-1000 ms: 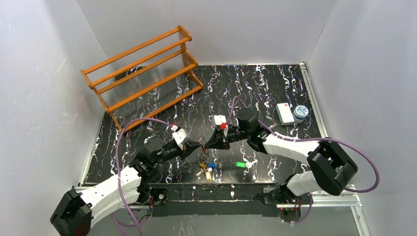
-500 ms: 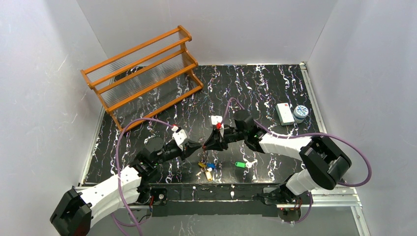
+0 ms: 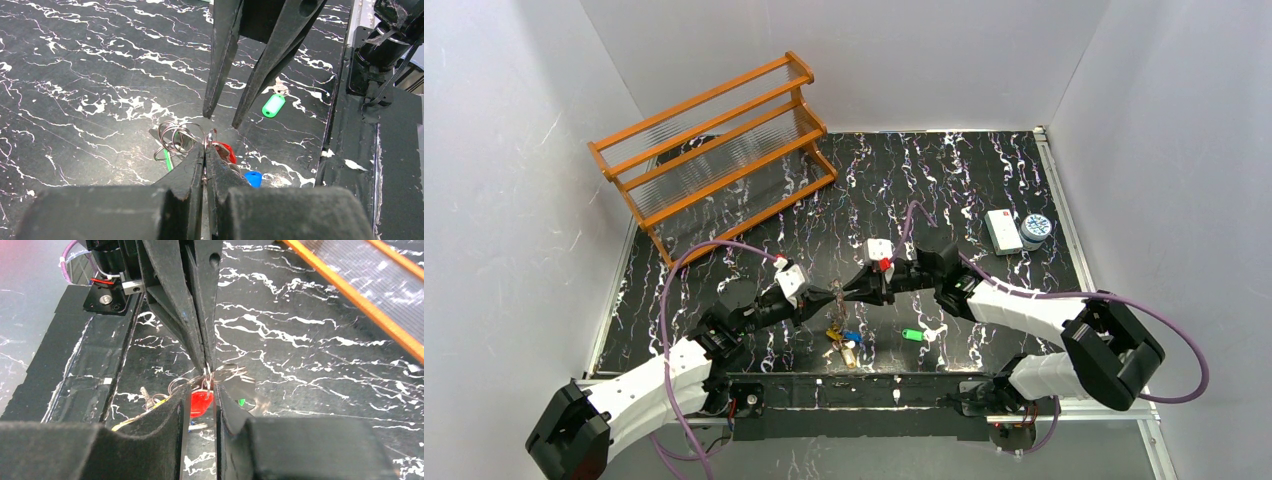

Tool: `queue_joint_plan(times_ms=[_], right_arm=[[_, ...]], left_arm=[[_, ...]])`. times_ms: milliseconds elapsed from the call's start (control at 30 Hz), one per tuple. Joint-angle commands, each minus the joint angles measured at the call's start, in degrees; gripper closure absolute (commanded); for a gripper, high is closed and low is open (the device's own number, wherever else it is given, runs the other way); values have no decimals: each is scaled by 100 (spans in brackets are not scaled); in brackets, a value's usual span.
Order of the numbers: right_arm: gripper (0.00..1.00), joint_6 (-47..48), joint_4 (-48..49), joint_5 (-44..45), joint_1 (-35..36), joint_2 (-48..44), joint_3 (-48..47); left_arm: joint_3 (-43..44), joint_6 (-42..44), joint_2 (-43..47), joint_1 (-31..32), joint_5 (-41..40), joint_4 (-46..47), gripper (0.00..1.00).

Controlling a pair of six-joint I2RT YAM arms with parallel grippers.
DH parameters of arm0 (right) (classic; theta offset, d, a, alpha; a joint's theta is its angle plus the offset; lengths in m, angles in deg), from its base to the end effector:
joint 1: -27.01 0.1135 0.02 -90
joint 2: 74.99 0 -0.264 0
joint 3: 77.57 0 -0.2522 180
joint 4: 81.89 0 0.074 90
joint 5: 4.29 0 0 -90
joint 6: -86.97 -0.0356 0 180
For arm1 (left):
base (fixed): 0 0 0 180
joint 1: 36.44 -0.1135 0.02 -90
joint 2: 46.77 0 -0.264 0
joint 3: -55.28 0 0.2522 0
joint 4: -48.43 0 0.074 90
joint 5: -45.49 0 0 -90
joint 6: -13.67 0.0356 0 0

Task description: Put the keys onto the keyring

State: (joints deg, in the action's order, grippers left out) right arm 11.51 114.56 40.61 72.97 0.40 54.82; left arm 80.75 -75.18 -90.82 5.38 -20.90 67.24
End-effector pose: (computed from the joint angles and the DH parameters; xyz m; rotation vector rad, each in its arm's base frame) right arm 0.1722 0.2143 0.2319 -1.3883 1.2050 1.0818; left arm 0.1216 -0.1279 0.2171 0.8991 1.3669 -0.8725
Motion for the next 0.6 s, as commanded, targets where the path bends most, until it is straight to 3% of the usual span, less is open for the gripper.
queue_joint_plan(times_ms=[0,233,567], right_arm=[[66,172,411,74,34,-109,39],[66,161,407,-191,36,113,-52],[77,131,309,-53,34,254,-43]], left_arm=[[-10,99,63,44,167,196,100],[7,98,74,49,124,196,100],[29,94,89,49,111,204,100]])
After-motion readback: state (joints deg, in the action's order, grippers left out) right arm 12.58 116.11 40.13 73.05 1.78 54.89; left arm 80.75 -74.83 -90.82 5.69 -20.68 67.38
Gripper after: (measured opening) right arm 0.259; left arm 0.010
